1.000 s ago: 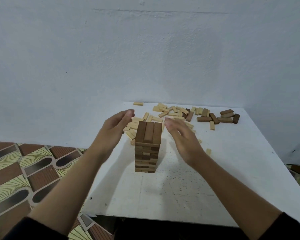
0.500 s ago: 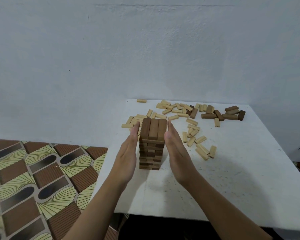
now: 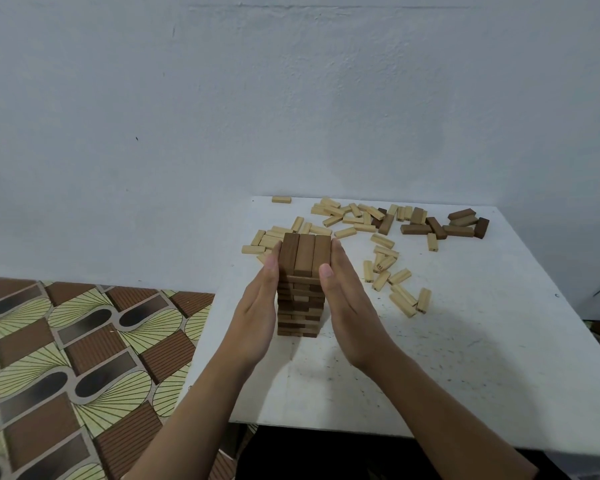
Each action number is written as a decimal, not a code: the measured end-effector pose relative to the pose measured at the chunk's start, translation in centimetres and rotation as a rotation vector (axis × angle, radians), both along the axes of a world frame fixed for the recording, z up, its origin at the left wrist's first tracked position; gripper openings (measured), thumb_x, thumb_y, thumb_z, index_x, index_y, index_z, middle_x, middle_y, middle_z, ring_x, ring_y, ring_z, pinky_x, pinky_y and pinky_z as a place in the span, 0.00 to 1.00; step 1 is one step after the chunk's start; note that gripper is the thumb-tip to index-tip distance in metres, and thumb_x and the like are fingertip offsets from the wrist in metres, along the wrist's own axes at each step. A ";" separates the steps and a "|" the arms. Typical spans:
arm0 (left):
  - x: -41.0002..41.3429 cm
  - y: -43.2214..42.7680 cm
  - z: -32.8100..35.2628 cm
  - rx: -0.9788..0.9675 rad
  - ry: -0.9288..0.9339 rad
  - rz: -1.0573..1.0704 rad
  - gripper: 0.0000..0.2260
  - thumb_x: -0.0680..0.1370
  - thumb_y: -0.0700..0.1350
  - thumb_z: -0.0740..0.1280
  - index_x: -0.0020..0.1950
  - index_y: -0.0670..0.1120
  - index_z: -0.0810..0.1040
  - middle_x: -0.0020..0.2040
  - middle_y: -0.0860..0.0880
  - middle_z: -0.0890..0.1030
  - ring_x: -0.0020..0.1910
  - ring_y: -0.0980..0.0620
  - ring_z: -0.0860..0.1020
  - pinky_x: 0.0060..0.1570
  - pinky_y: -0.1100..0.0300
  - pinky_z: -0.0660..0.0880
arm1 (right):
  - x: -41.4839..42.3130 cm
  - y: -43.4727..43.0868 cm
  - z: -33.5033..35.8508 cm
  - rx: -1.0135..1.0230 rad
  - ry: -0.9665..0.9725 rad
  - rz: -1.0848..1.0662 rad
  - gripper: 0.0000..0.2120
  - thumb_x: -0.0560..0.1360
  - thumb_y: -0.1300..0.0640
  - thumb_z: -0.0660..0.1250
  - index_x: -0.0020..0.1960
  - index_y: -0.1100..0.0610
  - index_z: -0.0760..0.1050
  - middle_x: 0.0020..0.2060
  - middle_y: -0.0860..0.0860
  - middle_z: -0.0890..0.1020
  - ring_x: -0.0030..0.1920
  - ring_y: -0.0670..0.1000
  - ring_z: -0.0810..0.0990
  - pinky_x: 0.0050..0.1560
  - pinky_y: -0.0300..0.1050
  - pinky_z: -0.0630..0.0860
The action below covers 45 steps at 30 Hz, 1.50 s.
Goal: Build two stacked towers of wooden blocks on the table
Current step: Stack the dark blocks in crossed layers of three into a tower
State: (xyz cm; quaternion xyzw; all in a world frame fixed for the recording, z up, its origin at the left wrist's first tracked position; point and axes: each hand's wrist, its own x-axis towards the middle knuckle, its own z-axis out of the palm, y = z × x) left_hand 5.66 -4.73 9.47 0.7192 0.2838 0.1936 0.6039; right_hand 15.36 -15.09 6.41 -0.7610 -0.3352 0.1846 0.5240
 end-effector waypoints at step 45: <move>-1.5 2.4 -11.3 0.135 -0.004 -0.160 0.19 0.87 0.52 0.54 0.77 0.57 0.68 0.72 0.63 0.73 0.72 0.67 0.68 0.73 0.68 0.62 | -0.4 -1.9 -5.9 -0.201 0.137 0.059 0.28 0.86 0.52 0.53 0.81 0.43 0.45 0.81 0.42 0.51 0.80 0.45 0.50 0.77 0.44 0.51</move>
